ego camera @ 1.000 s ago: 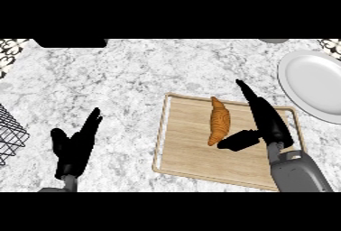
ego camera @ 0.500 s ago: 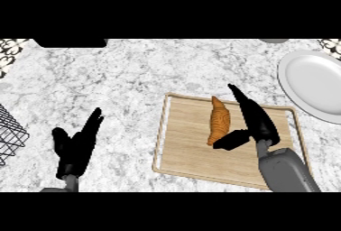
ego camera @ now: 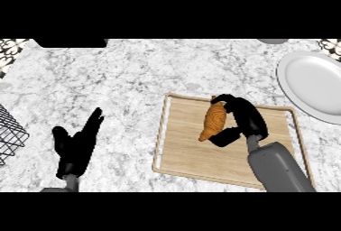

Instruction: Pick the croissant from the tray and place it in the plate

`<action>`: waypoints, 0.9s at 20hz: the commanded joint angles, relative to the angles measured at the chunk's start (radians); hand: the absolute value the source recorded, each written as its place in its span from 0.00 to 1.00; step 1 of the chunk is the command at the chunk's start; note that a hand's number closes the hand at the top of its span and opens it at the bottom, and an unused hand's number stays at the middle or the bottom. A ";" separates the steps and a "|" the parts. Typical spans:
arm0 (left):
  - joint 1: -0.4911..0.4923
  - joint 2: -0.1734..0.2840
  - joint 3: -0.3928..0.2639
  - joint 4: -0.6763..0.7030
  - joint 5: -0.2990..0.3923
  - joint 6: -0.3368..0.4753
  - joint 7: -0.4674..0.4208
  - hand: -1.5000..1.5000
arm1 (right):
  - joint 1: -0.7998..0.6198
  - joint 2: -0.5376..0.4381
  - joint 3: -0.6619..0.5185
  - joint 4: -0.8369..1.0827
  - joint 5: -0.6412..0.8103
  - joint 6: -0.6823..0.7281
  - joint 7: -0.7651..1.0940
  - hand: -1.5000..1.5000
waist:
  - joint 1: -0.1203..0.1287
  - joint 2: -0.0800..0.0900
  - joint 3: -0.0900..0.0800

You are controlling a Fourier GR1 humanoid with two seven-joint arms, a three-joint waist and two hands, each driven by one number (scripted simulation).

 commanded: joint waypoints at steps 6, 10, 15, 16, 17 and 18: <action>0.016 -0.047 -0.032 0.029 -0.018 -0.019 -0.003 0.50 | -0.120 0.054 -0.099 0.181 0.154 -0.157 0.090 1.00 | 0.020 0.019 -0.003; -0.006 -0.015 -0.013 0.002 -0.011 -0.034 0.000 0.50 | -0.210 -0.050 -0.301 0.245 0.199 -0.226 0.406 1.00 | 0.039 0.055 -0.011; -0.015 -0.023 -0.039 -0.024 -0.019 -0.046 -0.001 0.50 | -0.349 -0.179 -0.376 0.336 0.384 -0.375 0.606 1.00 | 0.099 0.073 -0.014; -0.015 -0.016 -0.043 -0.026 -0.020 -0.056 -0.002 0.50 | -0.378 -0.207 -0.377 0.352 0.436 -0.401 0.645 1.00 | 0.112 0.072 -0.015; -0.021 -0.018 -0.049 -0.021 -0.024 -0.056 0.006 0.50 | -0.410 -0.230 -0.387 0.372 0.474 -0.414 0.684 1.00 | 0.116 0.075 -0.015; -0.023 -0.024 -0.066 -0.025 -0.027 -0.064 0.008 0.50 | -0.426 -0.248 -0.382 0.403 0.523 -0.422 0.715 1.00 | 0.127 0.079 -0.015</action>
